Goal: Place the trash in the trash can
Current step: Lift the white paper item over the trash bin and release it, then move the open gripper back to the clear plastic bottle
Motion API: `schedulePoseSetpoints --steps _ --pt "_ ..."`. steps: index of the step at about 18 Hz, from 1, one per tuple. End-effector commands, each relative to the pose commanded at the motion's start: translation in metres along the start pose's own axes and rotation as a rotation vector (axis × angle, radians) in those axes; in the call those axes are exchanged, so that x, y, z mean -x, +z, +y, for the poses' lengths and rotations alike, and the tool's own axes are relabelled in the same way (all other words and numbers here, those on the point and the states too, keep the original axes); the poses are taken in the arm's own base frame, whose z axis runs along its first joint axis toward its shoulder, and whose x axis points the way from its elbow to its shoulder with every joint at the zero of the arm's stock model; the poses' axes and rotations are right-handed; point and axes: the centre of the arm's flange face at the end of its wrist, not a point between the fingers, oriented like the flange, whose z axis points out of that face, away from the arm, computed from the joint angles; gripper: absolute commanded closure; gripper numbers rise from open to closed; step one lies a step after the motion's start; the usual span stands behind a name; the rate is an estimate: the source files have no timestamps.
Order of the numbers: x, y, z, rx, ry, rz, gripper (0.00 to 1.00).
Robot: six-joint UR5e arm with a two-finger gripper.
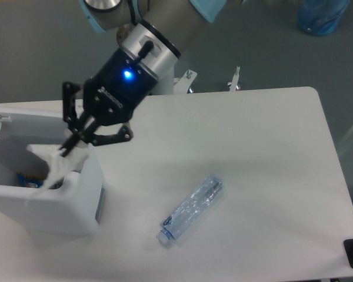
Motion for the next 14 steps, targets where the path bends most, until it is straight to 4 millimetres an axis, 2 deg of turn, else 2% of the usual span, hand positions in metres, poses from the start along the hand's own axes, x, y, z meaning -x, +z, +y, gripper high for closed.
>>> schedulePoseSetpoints --steps 2,3,4,6,8,11,14 --pt "-0.006 0.006 0.027 0.020 0.101 0.012 1.00" --pt "-0.010 0.006 0.036 0.026 0.149 0.016 0.94" --pt "-0.013 0.008 0.046 0.031 0.176 0.023 0.79" --pt "-0.019 0.007 0.053 0.033 0.195 0.026 0.62" --pt "-0.019 0.009 0.055 0.036 0.200 0.028 0.03" --pt "-0.019 0.010 0.054 0.038 0.208 0.027 0.00" --pt "-0.019 0.004 0.045 0.031 0.215 0.016 0.00"
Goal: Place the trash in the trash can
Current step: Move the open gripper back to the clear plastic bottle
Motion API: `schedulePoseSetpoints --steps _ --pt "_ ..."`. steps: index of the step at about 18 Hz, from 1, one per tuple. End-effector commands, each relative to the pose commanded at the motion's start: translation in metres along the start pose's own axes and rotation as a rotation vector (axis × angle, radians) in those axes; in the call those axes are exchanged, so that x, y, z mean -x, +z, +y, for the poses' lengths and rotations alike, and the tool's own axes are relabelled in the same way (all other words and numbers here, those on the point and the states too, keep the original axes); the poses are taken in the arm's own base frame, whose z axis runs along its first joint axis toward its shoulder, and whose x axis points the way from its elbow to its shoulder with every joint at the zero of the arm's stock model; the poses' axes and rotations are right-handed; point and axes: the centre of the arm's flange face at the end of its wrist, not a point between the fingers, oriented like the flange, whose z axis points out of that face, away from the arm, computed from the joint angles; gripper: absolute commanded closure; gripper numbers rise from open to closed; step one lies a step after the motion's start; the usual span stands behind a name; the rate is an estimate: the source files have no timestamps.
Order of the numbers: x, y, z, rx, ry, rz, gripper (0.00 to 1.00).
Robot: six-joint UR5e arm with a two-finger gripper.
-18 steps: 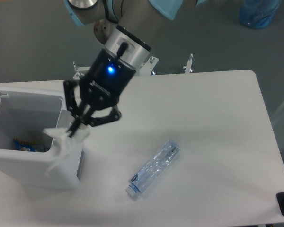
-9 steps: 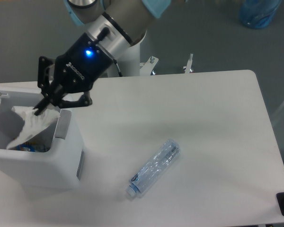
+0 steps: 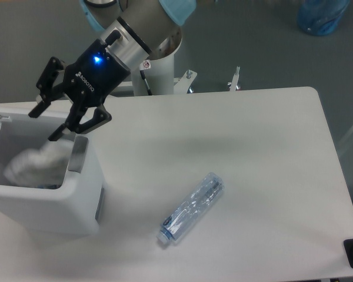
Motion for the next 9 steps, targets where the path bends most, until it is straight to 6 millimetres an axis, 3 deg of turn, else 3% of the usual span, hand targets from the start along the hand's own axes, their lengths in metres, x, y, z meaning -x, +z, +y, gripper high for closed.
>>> schedulePoseSetpoints --steps 5,9 --pt "0.018 -0.005 -0.021 -0.010 -0.006 -0.020 0.00" --pt "0.046 -0.011 -0.034 0.017 -0.011 -0.081 0.00"
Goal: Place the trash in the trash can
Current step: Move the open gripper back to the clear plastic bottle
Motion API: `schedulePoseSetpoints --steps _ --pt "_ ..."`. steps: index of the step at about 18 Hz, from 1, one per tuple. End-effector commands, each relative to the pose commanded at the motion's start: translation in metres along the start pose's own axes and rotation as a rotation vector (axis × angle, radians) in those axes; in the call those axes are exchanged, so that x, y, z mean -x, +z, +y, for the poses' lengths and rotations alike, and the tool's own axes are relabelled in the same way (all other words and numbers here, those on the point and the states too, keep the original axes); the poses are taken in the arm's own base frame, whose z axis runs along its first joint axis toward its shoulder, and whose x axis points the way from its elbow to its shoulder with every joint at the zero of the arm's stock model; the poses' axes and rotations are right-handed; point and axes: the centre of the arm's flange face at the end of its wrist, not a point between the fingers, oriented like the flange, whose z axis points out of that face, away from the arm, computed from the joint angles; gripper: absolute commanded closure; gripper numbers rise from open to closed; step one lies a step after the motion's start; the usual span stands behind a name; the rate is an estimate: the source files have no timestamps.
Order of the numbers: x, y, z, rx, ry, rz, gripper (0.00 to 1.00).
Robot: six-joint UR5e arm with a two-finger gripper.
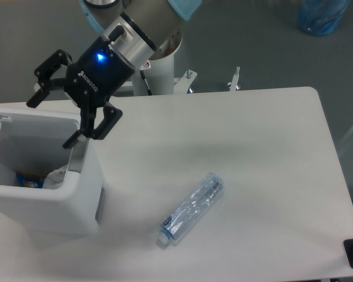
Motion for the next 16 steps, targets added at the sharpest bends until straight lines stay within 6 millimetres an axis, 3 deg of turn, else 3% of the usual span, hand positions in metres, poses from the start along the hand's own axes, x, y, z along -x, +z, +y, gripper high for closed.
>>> schedulePoseSetpoints --steps 3,7,11,16 --pt "0.036 -0.002 -0.004 0.040 0.002 -0.074 0.00" --pt "0.091 -0.019 -0.006 0.075 -0.007 -0.181 0.00" --pt "0.130 -0.006 0.018 0.155 -0.037 -0.239 0.00" --pt "0.166 0.018 0.064 0.325 -0.074 -0.329 0.00"
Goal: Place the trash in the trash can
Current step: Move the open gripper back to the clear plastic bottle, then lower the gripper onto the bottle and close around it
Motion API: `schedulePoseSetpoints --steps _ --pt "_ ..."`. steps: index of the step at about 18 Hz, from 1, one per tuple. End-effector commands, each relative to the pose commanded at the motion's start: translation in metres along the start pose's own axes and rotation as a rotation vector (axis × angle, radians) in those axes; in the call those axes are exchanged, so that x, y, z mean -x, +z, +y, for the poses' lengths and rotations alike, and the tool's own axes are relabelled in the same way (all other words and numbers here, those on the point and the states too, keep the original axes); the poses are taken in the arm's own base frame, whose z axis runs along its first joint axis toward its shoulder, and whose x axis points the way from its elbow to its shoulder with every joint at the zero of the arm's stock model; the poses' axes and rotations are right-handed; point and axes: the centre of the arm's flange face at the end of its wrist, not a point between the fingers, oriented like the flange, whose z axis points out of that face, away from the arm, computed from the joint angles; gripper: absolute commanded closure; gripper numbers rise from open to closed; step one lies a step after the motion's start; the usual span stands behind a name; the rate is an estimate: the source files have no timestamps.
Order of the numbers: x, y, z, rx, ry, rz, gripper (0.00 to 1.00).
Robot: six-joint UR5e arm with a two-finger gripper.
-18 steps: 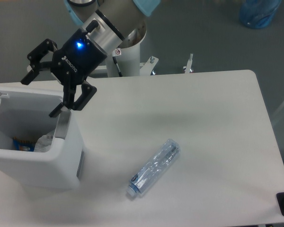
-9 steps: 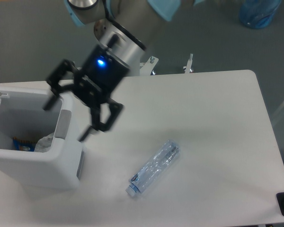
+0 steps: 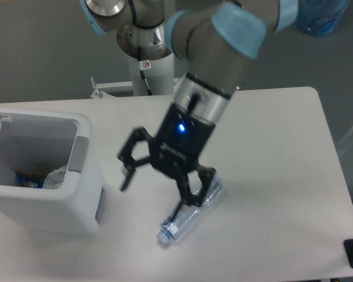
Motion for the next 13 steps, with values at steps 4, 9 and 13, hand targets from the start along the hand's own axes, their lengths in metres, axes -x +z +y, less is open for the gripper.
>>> schedulePoseSetpoints --steps 4,9,13 --pt "-0.004 0.057 0.020 0.164 0.005 -0.037 0.00" --pt "-0.007 0.095 0.045 0.298 -0.013 -0.014 0.00" --pt "-0.012 0.123 0.066 0.448 0.042 0.013 0.00"
